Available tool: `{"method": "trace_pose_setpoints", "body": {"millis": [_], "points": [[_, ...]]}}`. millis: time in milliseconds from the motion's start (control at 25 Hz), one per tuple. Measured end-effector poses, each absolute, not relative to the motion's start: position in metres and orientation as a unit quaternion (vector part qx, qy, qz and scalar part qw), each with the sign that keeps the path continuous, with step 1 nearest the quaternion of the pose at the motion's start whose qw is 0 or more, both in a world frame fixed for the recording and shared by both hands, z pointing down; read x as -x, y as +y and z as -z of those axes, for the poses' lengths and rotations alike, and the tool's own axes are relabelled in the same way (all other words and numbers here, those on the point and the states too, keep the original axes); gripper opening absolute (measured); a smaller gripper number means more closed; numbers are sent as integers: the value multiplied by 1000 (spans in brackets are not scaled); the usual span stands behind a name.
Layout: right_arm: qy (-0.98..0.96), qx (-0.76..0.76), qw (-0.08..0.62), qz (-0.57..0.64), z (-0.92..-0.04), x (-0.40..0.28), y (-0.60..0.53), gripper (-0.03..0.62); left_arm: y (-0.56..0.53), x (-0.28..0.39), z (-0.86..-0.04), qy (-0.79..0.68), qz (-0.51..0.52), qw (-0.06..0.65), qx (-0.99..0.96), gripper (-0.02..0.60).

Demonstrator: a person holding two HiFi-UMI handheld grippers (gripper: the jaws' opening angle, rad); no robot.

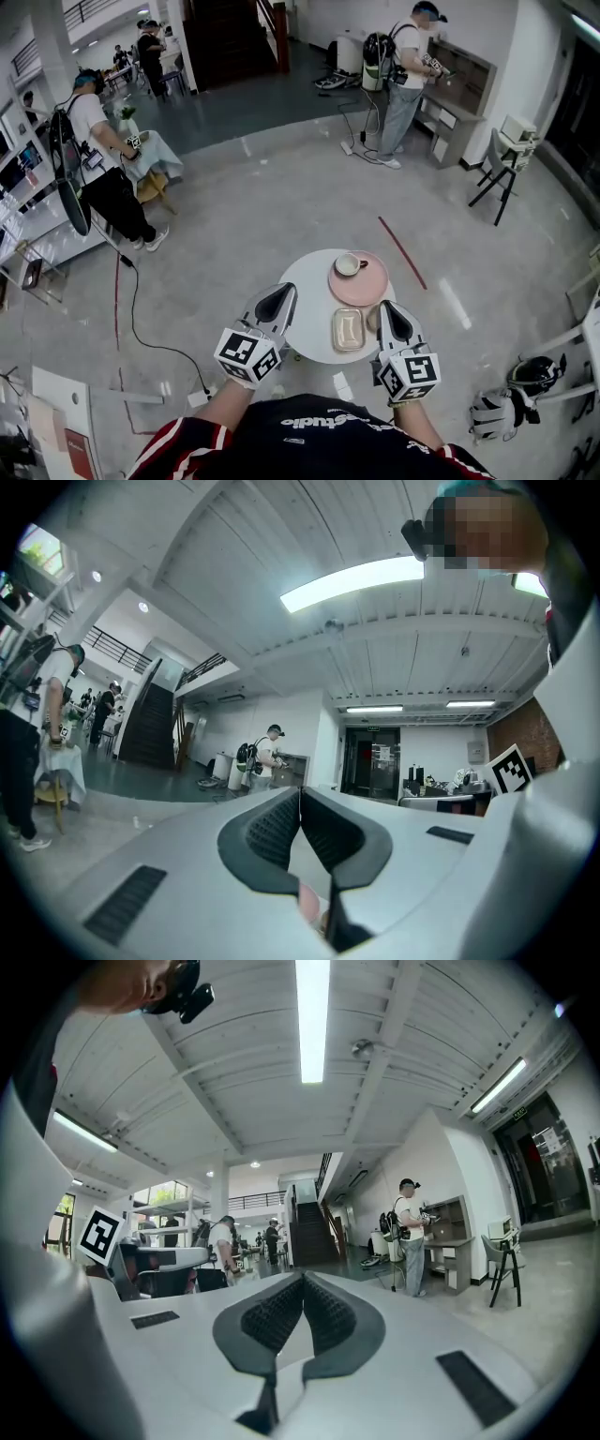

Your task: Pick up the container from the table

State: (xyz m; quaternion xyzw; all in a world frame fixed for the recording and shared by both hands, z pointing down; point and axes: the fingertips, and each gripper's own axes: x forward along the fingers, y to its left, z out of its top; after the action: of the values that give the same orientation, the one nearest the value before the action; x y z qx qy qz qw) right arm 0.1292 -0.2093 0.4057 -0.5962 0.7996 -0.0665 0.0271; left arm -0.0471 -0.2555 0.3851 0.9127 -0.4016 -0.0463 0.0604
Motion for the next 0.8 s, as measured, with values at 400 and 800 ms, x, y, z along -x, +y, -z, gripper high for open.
{"method": "trace_pose_setpoints", "body": {"millis": [400, 800], "points": [[785, 616, 28, 62, -406, -105, -226, 14, -282, 67, -388, -378, 49, 66, -922, 25], [785, 616, 23, 59, -407, -103, -232, 57, -294, 58, -389, -362, 51, 69, -928, 25]]}}
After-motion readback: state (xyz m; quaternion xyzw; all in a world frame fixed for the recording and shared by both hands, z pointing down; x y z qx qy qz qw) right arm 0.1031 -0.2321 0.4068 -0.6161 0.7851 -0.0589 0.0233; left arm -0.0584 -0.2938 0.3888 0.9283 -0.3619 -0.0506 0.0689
